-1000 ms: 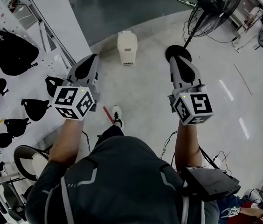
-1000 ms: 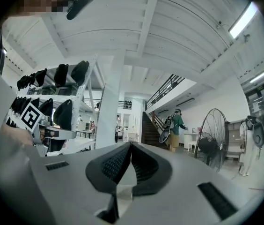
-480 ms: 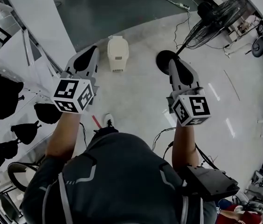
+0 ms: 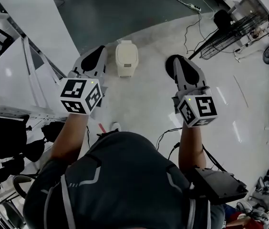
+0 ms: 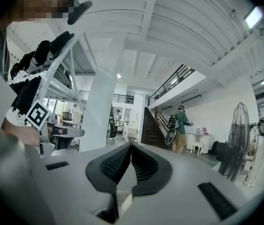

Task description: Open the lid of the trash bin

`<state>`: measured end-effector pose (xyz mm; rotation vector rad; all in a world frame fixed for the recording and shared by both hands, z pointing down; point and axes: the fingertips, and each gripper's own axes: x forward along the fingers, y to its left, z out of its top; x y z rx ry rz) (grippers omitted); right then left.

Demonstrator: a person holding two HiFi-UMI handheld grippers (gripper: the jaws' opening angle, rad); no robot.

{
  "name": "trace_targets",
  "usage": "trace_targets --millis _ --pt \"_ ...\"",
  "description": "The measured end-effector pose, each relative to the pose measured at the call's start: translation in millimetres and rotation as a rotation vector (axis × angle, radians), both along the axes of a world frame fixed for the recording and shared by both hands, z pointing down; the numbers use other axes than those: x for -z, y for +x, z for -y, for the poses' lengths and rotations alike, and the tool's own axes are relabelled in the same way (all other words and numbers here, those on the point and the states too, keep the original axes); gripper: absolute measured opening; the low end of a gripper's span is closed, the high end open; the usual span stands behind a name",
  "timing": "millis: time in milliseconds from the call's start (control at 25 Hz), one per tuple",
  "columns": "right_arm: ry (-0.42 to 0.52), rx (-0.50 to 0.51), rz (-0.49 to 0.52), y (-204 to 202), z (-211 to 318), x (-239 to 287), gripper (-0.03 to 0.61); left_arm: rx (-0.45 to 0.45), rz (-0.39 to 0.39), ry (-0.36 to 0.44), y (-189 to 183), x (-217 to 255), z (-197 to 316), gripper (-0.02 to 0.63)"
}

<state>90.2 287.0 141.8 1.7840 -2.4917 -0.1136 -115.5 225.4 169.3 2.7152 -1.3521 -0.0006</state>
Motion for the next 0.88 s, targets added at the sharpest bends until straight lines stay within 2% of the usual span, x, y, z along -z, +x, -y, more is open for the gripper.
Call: trace_targets --millis 320,480,720,880 --pt "-0.011 0.013 0.01 -14 51 -3 0.026 0.031 -0.003 0.029 -17 1 43 0.008" --pt "-0.022 0.04 0.028 -6 86 -11 0.026 0.052 -0.004 0.009 -12 -7 67 0.008" --pt "-0.04 0.116 0.065 13 155 -30 0.026 0.117 0.057 0.02 3 -11 116 0.009" --pt "-0.042 0.166 0.061 31 208 -31 0.026 0.145 0.043 0.006 22 -10 160 0.009"
